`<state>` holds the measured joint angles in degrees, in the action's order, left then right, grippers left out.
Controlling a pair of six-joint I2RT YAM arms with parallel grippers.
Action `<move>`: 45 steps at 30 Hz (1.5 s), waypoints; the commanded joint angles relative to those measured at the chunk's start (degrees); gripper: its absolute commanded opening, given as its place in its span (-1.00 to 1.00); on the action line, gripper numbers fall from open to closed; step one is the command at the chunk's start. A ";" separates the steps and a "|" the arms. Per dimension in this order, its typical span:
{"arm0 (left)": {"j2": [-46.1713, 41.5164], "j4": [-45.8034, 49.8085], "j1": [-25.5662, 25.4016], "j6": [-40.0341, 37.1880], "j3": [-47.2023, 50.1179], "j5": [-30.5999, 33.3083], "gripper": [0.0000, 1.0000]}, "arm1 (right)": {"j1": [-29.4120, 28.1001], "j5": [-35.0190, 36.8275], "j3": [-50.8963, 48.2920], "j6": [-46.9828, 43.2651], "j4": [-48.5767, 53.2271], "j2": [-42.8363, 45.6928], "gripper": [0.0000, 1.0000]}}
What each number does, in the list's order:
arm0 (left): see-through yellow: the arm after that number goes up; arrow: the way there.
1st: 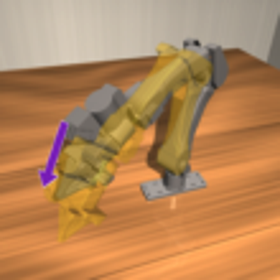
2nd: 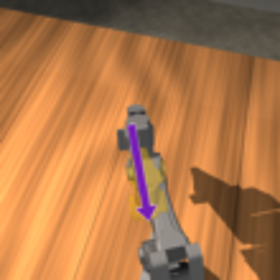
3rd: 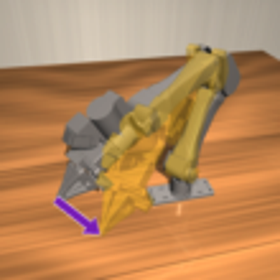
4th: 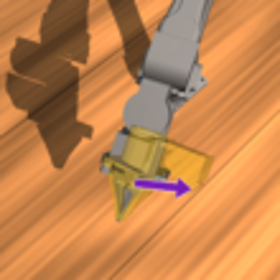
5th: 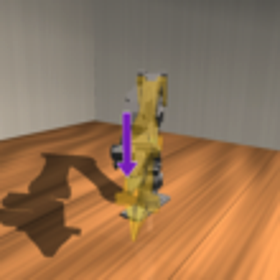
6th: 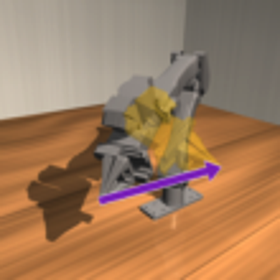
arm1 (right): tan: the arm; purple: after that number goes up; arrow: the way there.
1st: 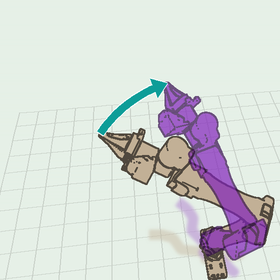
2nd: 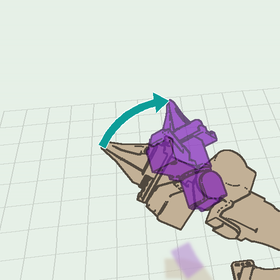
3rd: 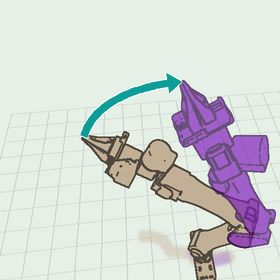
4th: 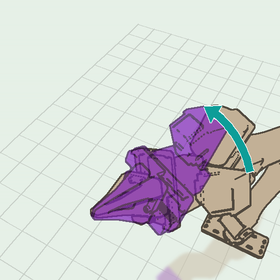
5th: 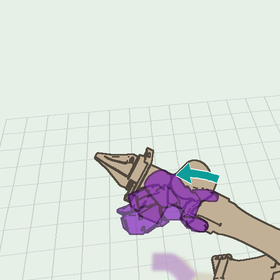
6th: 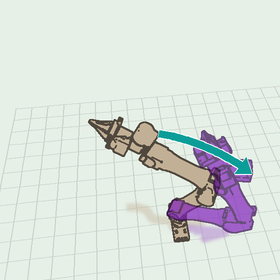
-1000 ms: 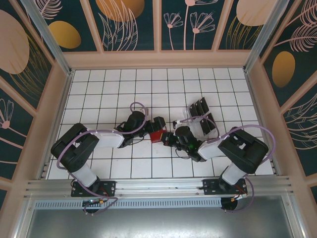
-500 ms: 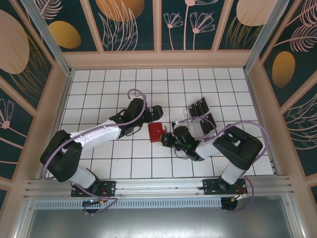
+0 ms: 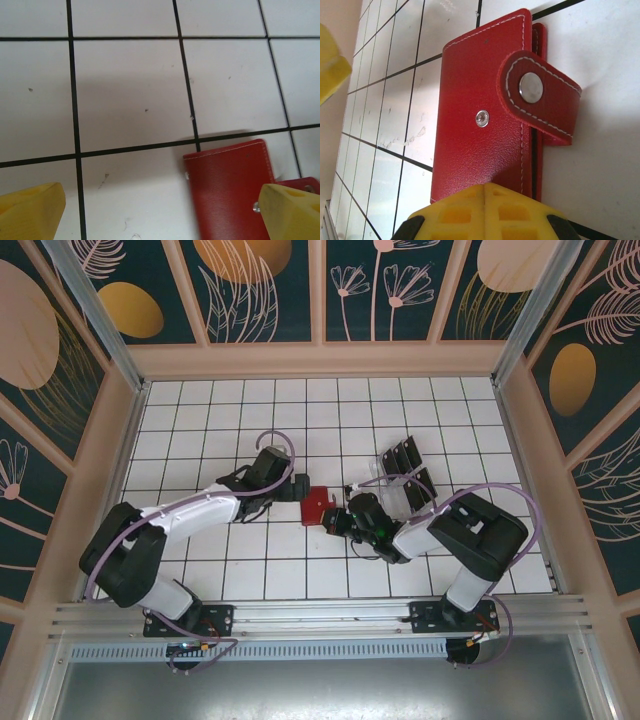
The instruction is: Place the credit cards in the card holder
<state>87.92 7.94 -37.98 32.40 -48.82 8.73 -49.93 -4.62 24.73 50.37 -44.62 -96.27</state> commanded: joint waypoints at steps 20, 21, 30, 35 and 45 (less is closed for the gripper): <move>6.71 -2.65 0.15 -4.81 -0.32 -2.03 0.97 | 0.27 -0.78 1.02 1.17 1.27 -0.99 -0.97; 7.05 -2.75 0.14 -4.94 -0.41 -1.84 0.97 | 0.27 -0.74 1.03 1.18 1.34 -0.98 -0.97; 9.57 -3.97 0.15 -5.33 -1.54 -0.29 0.98 | 0.26 -1.15 1.02 1.23 1.71 -0.94 -0.97; 9.97 -4.93 0.12 -5.59 -1.72 -0.54 0.98 | 0.27 -1.43 1.11 1.31 1.98 -0.71 -0.97; 8.82 -6.28 0.17 -5.99 -2.21 -0.98 0.98 | 0.36 -1.36 1.63 1.32 2.89 -0.77 -0.98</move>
<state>97.17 2.79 -37.98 27.59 -49.34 7.14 -49.87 -5.96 25.17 51.42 -43.64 -96.40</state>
